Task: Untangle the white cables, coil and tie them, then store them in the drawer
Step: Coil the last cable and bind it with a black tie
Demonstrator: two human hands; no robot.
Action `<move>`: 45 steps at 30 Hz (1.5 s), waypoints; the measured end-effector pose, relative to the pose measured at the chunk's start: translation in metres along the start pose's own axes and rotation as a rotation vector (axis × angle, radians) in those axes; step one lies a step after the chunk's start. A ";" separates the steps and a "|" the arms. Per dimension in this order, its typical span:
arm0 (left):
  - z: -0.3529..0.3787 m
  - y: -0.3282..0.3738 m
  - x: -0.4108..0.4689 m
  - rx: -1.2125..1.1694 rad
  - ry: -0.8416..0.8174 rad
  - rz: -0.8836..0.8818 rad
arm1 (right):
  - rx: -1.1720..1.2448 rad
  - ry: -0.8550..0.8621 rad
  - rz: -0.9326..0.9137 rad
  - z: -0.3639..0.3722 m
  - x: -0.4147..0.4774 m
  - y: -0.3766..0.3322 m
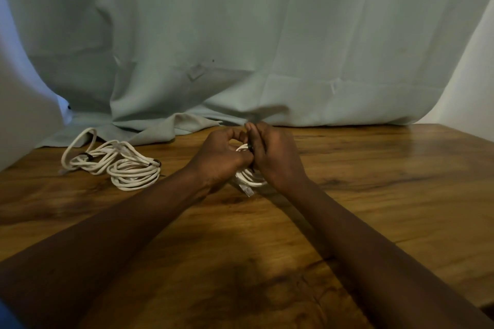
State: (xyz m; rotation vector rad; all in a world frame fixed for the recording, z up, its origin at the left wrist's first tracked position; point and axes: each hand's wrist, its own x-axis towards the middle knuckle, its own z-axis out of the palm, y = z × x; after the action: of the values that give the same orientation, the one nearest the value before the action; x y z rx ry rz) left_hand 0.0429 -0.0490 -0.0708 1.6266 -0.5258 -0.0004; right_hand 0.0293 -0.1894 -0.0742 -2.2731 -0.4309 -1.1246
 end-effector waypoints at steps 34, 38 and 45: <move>-0.006 0.006 -0.008 -0.108 -0.133 -0.105 | 0.254 -0.140 0.236 -0.004 0.003 0.010; -0.005 0.002 -0.005 -0.034 -0.098 -0.099 | 0.151 -0.141 0.156 -0.005 0.004 0.012; -0.002 0.003 -0.011 0.646 0.008 0.286 | 0.128 -0.172 0.220 -0.005 0.004 0.019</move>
State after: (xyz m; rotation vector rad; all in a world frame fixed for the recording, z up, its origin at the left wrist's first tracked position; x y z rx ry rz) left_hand 0.0328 -0.0434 -0.0708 2.1567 -0.8026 0.4271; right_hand 0.0378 -0.2074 -0.0749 -2.2489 -0.3005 -0.7743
